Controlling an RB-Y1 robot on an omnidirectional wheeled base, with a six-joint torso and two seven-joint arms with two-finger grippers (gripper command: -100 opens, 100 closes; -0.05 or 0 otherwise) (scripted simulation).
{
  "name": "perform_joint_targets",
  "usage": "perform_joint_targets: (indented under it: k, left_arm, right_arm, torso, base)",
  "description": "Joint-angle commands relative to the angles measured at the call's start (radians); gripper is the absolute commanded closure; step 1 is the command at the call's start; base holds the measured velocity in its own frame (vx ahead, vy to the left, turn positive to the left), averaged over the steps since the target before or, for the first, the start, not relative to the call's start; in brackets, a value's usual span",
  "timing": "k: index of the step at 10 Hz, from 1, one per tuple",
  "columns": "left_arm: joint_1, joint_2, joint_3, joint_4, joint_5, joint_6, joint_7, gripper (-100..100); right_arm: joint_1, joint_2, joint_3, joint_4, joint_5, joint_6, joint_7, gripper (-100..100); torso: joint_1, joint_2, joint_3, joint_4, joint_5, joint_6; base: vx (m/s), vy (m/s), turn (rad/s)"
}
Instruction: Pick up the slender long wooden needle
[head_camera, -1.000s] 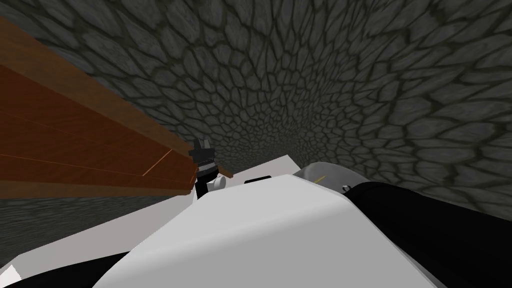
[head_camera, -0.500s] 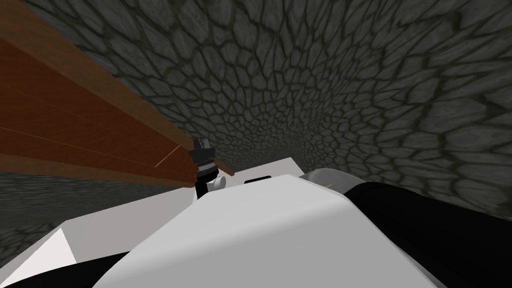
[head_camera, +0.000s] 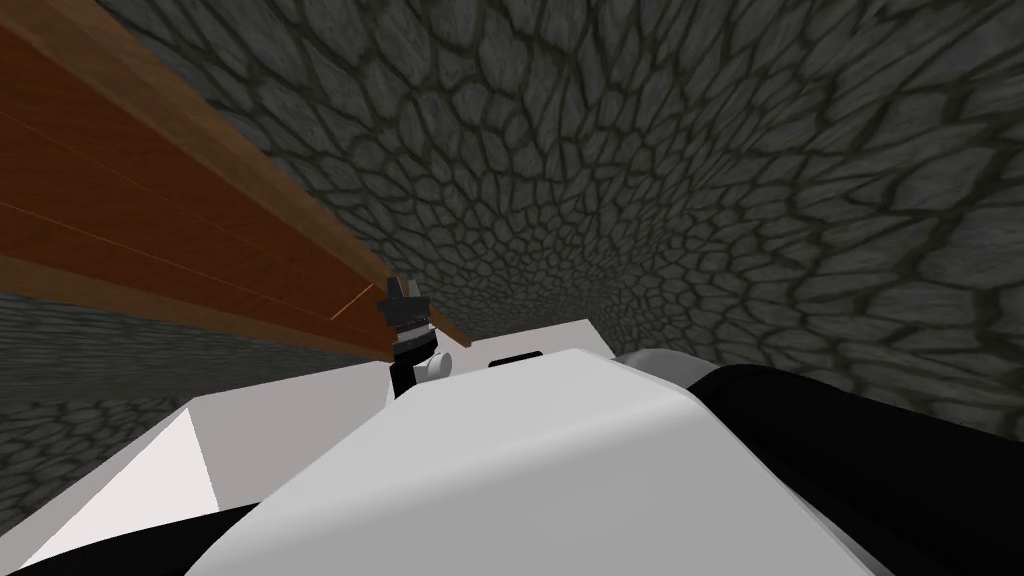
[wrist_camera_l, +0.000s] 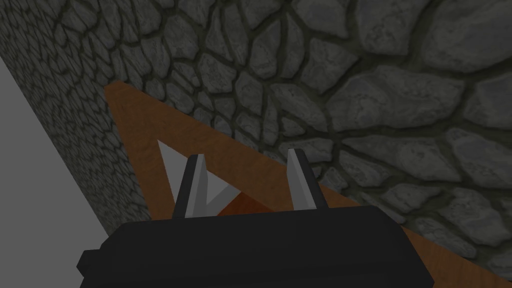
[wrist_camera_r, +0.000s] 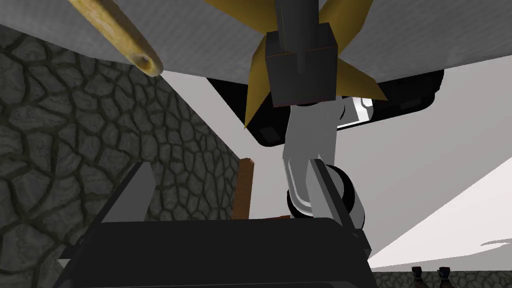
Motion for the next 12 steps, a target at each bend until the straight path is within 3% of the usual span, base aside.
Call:
perform_joint_targets:
  k: [1, 4, 5, 10, 11, 12]
  left_arm:
    - [0.000, 0.000, 0.000, 0.000, 0.000, 0.000, 0.000, 0]
    - [0.000, 0.000, 0.000, 0.000, 0.000, 0.000, 0.000, 0]
    - [0.000, 0.000, 0.000, 0.000, 0.000, 0.000, 0.000, 0]
    - [0.000, 0.000, 0.000, 0.000, 0.000, 0.000, 0.000, 0]
    - [0.000, 0.000, 0.000, 0.000, 0.000, 0.000, 0.000, 0]
    - [0.000, 0.000, 0.000, 0.000, 0.000, 0.000, 0.000, 0]
  right_arm:
    - [0.002, -0.027, 0.008, -0.002, 0.037, 0.026, -0.009, -100]
    - [-0.006, -0.062, 0.023, 0.079, 0.136, 0.081, 0.054, -100]
    - [-0.006, -0.062, 0.023, 0.079, 0.136, 0.081, 0.054, -100]
    - [-0.028, -0.084, 0.044, 0.165, 0.238, 0.145, 0.121, -100]
    - [-0.021, -0.084, 0.042, 0.152, 0.229, 0.139, 0.116, -100]
    - [-0.021, -0.085, 0.043, 0.153, 0.232, 0.144, 0.113, 0]
  torso:
    - [0.000, 0.000, 0.000, 0.000, 0.000, 0.000]
    - [0.000, 0.000, 0.000, 0.000, 0.000, 0.000]
    - [-0.003, 0.000, 0.000, 0.000, 0.001, -0.001]
    - [-0.004, 0.000, 0.000, 0.000, 0.000, 0.000]
    - [-0.004, 0.000, 0.000, 0.001, 0.000, 0.000]
    - [-0.002, 0.000, 0.000, 0.000, 0.001, 0.000]
  base:
    - [0.003, -0.046, 0.062]
    - [-0.006, -0.043, 0.180]
    - [-0.005, -0.040, 0.086]
    - [-0.011, -0.037, 0.119]
    - [-0.005, -0.015, 0.014]
    - [0.000, 0.000, 0.000]
